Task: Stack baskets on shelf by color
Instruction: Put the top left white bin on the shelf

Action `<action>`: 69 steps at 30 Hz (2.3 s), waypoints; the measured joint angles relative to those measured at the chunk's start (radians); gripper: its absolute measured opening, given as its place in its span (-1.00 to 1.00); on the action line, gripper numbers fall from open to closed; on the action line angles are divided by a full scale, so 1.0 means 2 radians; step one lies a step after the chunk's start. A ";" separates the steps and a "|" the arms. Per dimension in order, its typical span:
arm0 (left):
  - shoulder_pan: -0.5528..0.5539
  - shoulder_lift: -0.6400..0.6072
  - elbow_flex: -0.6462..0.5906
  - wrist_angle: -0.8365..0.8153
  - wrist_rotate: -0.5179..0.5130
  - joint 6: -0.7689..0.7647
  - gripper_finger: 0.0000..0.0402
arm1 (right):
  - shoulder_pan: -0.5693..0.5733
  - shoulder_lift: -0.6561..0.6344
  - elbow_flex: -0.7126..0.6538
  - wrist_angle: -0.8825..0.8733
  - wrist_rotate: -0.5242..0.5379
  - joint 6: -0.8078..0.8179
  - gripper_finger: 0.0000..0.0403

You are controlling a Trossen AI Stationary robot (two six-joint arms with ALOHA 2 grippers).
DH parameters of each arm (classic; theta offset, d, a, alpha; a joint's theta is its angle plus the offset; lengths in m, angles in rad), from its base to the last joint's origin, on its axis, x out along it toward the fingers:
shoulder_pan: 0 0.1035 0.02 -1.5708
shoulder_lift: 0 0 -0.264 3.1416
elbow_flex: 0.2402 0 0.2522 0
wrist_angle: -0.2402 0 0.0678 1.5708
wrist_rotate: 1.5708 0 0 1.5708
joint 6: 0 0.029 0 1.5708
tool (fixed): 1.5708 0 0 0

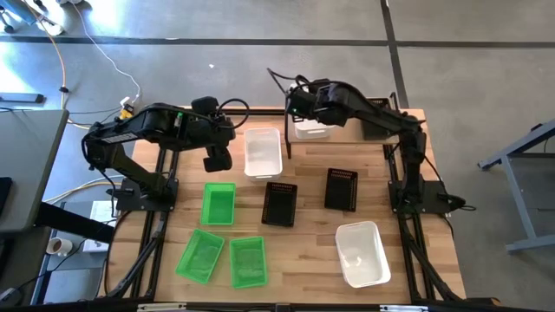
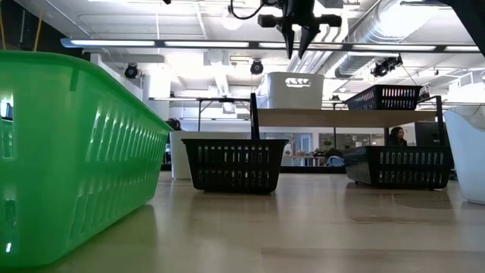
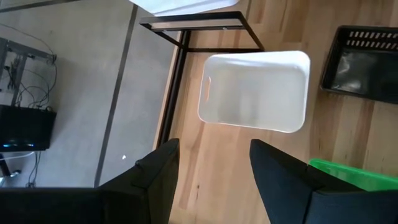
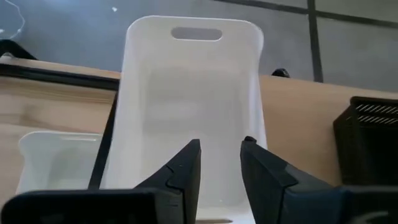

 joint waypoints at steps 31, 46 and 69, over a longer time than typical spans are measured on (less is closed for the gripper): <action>0.000 0.000 0.000 0.000 0.000 -0.009 -0.07 | -0.200 -0.002 -0.004 -0.001 -0.141 -0.338 -0.61; 0.000 0.000 0.000 0.002 -0.001 -0.017 -0.07 | -0.216 0.046 -0.005 -0.001 -0.213 -0.367 -0.61; 0.000 0.000 0.001 0.003 -0.001 -0.017 -0.07 | -0.212 0.052 -0.005 -0.001 -0.284 -0.349 -0.61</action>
